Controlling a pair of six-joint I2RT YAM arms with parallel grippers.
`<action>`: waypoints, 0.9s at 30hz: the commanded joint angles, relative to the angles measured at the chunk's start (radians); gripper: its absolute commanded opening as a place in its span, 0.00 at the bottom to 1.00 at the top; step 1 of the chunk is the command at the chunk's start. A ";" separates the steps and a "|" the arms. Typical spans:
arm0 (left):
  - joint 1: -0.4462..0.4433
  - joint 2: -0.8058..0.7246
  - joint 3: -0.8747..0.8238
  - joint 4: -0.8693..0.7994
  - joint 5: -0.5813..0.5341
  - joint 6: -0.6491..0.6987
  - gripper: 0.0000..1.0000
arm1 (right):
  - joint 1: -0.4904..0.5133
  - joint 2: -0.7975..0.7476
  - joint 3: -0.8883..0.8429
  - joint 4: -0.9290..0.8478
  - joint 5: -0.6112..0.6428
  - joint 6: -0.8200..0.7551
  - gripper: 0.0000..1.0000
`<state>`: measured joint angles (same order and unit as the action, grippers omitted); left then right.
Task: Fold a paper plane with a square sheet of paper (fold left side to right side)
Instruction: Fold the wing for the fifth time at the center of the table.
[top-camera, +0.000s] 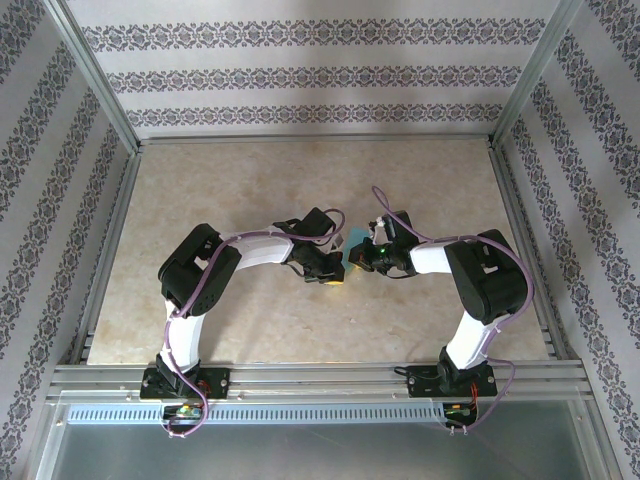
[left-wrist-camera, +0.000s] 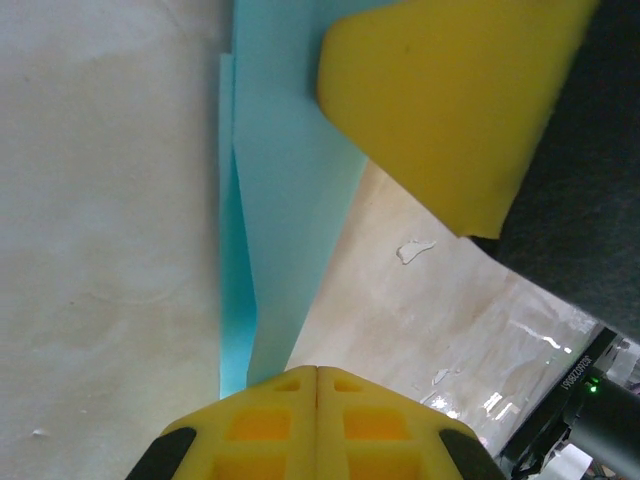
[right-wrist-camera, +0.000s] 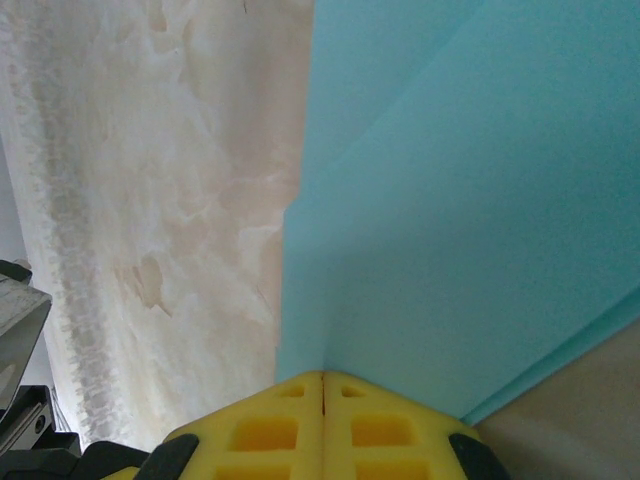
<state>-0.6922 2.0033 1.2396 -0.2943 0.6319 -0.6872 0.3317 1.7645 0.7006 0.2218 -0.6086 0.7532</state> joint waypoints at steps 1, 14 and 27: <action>0.010 0.020 -0.015 0.024 -0.009 -0.007 0.02 | 0.004 0.058 -0.020 -0.127 0.081 -0.038 0.00; 0.011 0.028 -0.025 0.040 -0.003 -0.011 0.02 | 0.004 0.055 -0.016 -0.145 0.085 -0.049 0.00; 0.011 0.037 -0.038 0.050 -0.006 -0.014 0.02 | 0.004 0.053 -0.015 -0.156 0.089 -0.052 0.00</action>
<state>-0.6918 2.0125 1.2209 -0.2550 0.6331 -0.6899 0.3317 1.7660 0.7113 0.1986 -0.6083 0.7326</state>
